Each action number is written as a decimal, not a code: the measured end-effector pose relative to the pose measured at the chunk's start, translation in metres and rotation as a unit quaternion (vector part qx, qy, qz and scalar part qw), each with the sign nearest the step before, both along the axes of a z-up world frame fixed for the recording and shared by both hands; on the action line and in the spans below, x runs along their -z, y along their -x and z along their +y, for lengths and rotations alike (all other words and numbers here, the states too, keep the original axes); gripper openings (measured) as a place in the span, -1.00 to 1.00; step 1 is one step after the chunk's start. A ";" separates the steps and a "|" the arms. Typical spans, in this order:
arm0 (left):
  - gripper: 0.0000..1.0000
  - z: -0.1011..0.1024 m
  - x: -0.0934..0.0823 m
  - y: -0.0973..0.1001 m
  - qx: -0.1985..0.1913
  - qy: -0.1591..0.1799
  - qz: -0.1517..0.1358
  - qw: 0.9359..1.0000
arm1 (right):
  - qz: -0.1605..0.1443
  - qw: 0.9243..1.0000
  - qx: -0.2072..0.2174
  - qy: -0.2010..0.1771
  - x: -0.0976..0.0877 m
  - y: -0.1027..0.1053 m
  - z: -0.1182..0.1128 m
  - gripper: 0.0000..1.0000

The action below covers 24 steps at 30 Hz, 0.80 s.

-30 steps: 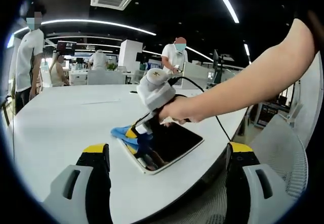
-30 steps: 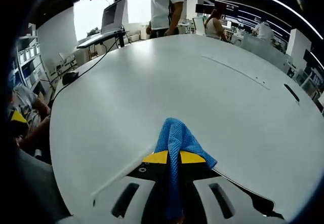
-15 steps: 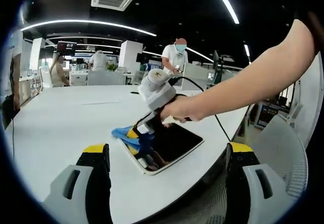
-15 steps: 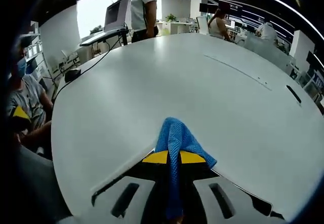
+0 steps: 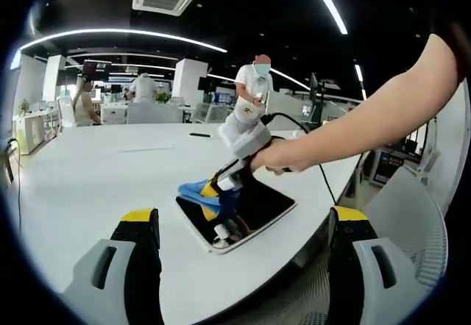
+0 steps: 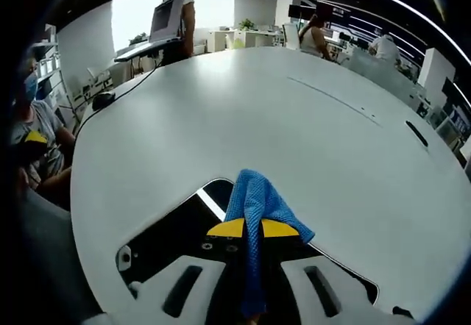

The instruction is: Wipe the mirror surface with the cleaning cloth until all visible marks leave the cleaned area.

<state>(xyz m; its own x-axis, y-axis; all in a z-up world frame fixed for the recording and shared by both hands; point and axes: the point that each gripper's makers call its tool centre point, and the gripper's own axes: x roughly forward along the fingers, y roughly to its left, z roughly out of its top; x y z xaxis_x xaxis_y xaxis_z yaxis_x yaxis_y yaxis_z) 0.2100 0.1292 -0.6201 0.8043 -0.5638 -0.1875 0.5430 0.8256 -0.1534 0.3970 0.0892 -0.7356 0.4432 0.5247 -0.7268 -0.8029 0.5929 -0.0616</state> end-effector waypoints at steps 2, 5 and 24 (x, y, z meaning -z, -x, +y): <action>0.88 0.000 0.000 0.000 0.000 0.000 0.000 1.000 | 0.000 1.000 0.002 0.001 0.000 0.001 -0.004 -0.99; 0.88 0.000 0.001 0.000 0.001 0.000 0.001 1.000 | 0.001 1.000 0.006 0.001 0.000 0.003 -0.005 -0.99; 0.88 0.000 0.001 0.001 0.004 -0.001 0.003 1.000 | 0.018 0.999 0.025 -0.007 0.000 0.007 -0.004 -1.00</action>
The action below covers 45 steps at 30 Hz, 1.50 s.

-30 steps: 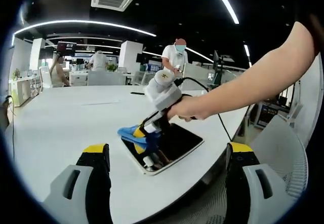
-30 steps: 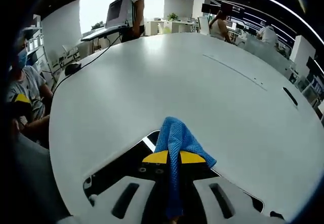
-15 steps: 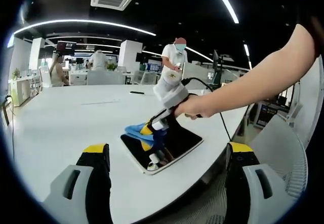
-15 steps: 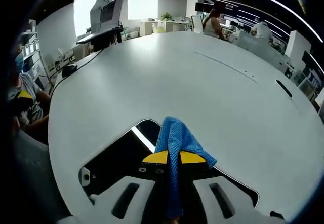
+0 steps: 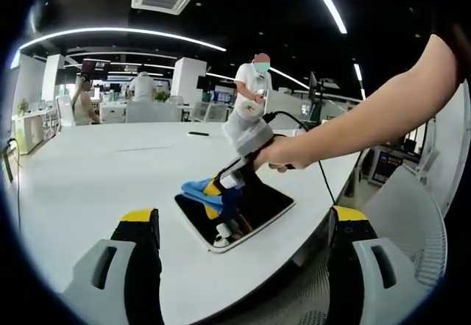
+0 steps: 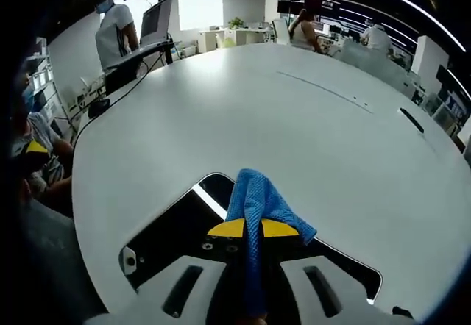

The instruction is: Wipe the mirror surface with the cleaning cloth until all visible marks leave the cleaned area.

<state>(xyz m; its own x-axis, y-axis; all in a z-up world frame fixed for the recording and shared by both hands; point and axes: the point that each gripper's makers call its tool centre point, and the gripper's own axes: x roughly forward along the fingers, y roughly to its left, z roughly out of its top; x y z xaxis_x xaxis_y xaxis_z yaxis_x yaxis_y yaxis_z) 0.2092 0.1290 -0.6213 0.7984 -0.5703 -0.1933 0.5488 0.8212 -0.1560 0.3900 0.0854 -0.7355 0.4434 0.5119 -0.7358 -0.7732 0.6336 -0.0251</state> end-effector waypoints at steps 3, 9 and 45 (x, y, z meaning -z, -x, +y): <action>0.88 0.000 0.000 0.000 0.000 0.000 0.001 1.000 | 0.000 1.000 -0.002 -0.001 0.000 0.002 0.000 -1.00; 0.88 0.000 0.001 0.000 0.001 -0.001 0.002 1.000 | 0.002 1.000 -0.015 0.004 0.000 0.004 0.000 -1.00; 0.87 -0.001 0.001 0.002 0.007 -0.001 0.005 1.000 | -0.005 0.999 -0.046 -0.014 -0.001 0.073 -0.008 -1.00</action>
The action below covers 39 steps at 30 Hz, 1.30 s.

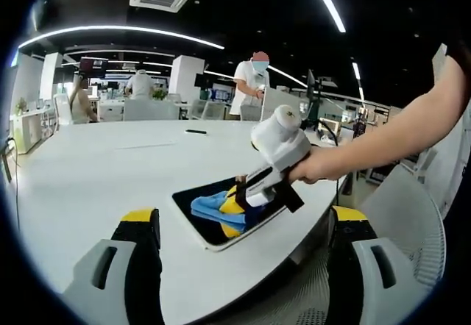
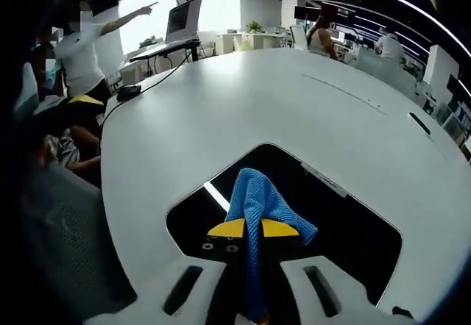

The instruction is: Wipe the mirror surface with the cleaning cloth until all visible marks leave the cleaned area.

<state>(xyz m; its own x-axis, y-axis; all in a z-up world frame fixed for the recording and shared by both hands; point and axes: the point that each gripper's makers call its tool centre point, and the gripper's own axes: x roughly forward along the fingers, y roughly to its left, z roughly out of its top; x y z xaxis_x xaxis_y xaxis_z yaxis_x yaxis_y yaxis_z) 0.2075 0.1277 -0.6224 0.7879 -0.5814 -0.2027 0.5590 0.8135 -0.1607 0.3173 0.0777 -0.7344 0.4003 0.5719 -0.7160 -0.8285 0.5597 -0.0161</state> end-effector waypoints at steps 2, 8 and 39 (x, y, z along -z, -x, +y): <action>0.87 0.000 0.000 0.000 0.000 0.000 0.000 1.000 | 0.000 1.000 -0.002 -0.001 0.000 0.004 0.000 -1.00; 0.87 0.000 0.001 0.000 0.002 -0.001 0.002 1.000 | 0.001 1.000 -0.004 -0.004 0.000 0.014 -0.001 -1.00; 0.84 0.001 0.004 0.002 0.002 -0.007 0.012 1.000 | -0.025 0.999 -0.009 -0.036 -0.002 0.056 -0.008 -0.99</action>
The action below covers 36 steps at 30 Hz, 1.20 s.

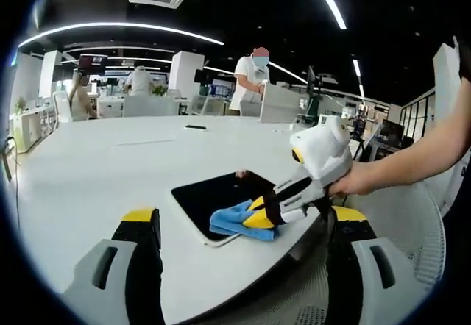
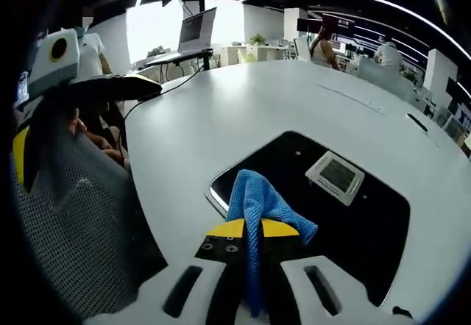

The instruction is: Wipe the mirror surface with the cleaning cloth until all visible marks leave the cleaned area.

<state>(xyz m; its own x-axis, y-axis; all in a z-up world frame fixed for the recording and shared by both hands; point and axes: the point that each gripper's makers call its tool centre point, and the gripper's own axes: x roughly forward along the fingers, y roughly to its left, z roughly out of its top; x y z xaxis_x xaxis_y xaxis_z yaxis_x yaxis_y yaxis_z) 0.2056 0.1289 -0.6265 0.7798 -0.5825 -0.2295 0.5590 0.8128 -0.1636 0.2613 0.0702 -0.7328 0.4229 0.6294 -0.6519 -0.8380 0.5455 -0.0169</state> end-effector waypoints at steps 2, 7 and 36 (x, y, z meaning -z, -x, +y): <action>0.83 0.000 0.001 0.001 0.001 -0.001 0.002 1.000 | -0.002 1.000 0.002 -0.002 0.000 0.000 0.000 -0.99; 0.83 0.000 0.003 0.001 0.001 -0.003 0.007 1.000 | -0.018 1.000 -0.013 0.017 -0.001 -0.001 0.001 -0.99; 0.84 -0.001 0.005 0.002 0.000 -0.010 0.012 1.000 | 0.009 0.999 0.034 0.024 0.000 -0.013 -0.044 -0.99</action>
<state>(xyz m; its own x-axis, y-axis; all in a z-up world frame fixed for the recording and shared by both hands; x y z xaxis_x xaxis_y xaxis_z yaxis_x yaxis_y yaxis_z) 0.2034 0.1279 -0.6316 0.7739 -0.5778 -0.2594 0.5552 0.8160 -0.1610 0.2742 0.0263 -0.7325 0.4521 0.5669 -0.6886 -0.7988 0.6008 -0.0298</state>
